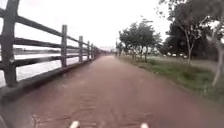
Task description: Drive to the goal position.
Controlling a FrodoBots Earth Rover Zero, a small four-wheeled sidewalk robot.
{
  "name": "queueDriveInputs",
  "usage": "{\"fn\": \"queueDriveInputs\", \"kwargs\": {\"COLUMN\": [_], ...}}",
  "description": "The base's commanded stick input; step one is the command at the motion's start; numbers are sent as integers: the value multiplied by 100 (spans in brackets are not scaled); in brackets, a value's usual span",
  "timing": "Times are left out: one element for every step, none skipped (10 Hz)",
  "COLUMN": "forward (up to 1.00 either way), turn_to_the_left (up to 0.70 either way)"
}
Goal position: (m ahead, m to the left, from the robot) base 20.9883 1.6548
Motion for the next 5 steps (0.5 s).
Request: {"fn": "queueDriveInputs", "kwargs": {"forward": [100, 100, 100, 100, 100], "turn_to_the_left": [0, 0, 0, 0, 0]}}
